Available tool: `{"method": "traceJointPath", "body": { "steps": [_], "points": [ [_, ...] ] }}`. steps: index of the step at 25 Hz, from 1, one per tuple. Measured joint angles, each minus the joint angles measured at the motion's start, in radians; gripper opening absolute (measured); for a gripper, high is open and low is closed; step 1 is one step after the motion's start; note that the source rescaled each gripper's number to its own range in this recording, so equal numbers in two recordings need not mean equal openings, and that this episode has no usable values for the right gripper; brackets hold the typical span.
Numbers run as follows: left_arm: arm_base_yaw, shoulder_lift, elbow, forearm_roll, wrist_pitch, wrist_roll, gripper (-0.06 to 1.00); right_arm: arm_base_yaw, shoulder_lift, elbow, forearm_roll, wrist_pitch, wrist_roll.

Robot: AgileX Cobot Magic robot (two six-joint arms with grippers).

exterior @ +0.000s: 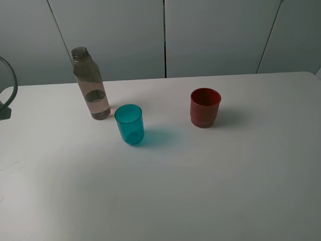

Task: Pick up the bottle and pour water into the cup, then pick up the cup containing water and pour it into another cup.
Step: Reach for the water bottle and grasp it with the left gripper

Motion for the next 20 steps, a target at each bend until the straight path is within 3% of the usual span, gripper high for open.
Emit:
{"method": "traceJointPath", "body": {
  "steps": [4,9,11,20],
  "points": [
    [0.000,0.041,0.068,0.069,-0.181,-0.045,1.00,0.000,0.000,0.000,0.000,0.000,0.000],
    [0.000,0.079,0.113,0.382,-0.366,-0.339,1.00,0.000,0.000,0.000,0.000,0.000,-0.005],
    [0.000,0.099,0.119,0.482,-0.411,-0.405,1.00,0.000,0.000,0.000,0.000,0.000,-0.005],
    [0.000,0.238,0.120,0.704,-0.583,-0.444,1.00,0.000,0.000,0.000,0.000,0.000,-0.006]
  ]
}}
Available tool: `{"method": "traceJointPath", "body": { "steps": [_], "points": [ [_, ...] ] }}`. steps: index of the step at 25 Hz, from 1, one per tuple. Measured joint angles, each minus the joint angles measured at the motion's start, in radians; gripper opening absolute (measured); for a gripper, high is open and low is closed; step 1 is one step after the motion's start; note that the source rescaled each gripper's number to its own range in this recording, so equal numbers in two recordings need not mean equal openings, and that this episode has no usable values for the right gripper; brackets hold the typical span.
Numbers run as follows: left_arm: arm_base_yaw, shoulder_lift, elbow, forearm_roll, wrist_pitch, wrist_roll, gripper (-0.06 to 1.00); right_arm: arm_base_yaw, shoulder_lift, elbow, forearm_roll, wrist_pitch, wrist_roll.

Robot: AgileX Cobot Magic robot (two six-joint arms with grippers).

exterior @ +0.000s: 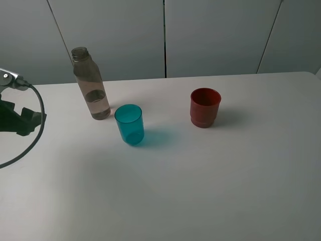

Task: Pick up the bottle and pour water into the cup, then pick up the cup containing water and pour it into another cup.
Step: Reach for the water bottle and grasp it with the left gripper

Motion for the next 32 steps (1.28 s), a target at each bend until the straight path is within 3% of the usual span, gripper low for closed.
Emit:
{"method": "traceJointPath", "body": {
  "steps": [6,12,22,32],
  "points": [
    [0.064,0.160,-0.009,0.132,-0.239,-0.006,1.00,0.000,0.000,0.000,0.000,0.000,-0.003],
    [0.107,0.276,-0.049,0.153,-0.359,0.013,1.00,0.000,0.000,0.000,0.002,0.000,-0.003],
    [0.110,0.408,-0.171,0.155,-0.449,0.045,1.00,0.000,0.000,0.000,0.002,0.000,-0.003],
    [0.110,0.528,-0.273,0.235,-0.531,0.045,1.00,0.000,0.000,0.000,0.002,0.000,-0.003]
  ]
}}
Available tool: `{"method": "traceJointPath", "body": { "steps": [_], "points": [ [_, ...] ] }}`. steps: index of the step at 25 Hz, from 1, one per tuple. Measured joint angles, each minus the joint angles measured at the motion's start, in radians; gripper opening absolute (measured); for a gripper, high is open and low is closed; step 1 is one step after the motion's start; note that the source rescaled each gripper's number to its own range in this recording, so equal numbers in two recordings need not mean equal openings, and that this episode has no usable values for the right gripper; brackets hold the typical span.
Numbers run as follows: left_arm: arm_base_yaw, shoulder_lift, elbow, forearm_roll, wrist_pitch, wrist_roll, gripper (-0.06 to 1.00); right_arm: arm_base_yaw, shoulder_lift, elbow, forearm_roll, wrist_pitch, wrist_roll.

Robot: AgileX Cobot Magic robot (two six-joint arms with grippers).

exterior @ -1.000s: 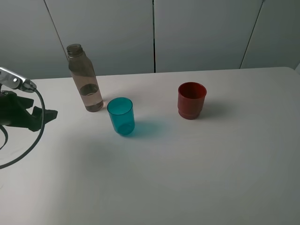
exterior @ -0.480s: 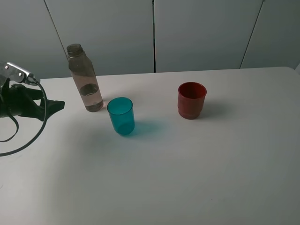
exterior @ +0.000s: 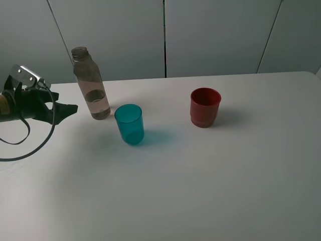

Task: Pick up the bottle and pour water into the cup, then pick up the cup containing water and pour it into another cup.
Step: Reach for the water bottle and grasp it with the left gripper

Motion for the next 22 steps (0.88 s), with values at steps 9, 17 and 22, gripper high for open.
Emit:
{"method": "traceJointPath", "body": {
  "steps": [9,17,22],
  "points": [
    [0.000,0.047,-0.021,0.007,-0.124,0.059,1.00,0.000,0.000,0.000,0.000,0.000,0.000],
    [0.000,0.092,-0.039,-0.007,-0.187,0.109,1.00,0.000,0.000,0.000,0.000,0.000,0.000],
    [-0.023,0.118,-0.094,-0.015,-0.190,0.111,1.00,0.000,0.000,0.000,0.000,0.000,0.000]
  ]
}}
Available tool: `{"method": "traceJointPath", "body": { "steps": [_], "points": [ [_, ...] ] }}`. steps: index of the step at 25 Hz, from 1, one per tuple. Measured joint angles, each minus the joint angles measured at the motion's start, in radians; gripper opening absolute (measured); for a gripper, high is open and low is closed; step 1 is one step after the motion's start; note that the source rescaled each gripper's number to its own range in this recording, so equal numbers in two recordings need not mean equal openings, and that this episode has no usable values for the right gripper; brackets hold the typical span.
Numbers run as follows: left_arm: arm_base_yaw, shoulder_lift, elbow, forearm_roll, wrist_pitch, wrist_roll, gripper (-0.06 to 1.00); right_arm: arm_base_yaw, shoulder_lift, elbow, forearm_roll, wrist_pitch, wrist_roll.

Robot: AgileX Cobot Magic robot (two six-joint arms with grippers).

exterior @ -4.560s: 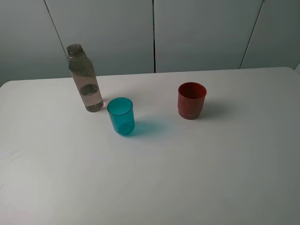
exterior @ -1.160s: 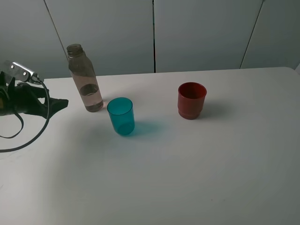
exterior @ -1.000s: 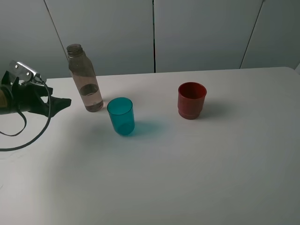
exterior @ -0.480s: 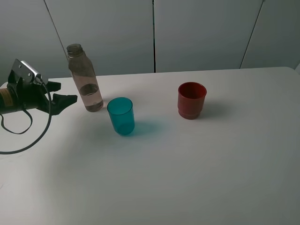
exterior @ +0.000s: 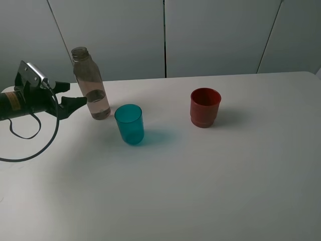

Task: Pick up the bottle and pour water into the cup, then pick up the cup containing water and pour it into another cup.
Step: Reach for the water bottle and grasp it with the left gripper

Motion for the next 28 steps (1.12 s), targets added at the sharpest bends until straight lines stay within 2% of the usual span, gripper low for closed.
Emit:
{"method": "traceJointPath", "body": {
  "steps": [13,16,28],
  "points": [
    [-0.085,0.087,-0.064,-0.070,-0.002,0.000,1.00,0.000,0.000,0.000,0.002,0.000,0.000],
    [-0.097,0.091,-0.068,-0.104,-0.002,0.000,1.00,0.000,0.000,0.000,0.002,0.000,0.000],
    [-0.135,0.139,-0.133,-0.146,-0.008,0.000,1.00,0.000,0.000,0.000,0.002,0.000,0.002]
  ]
}}
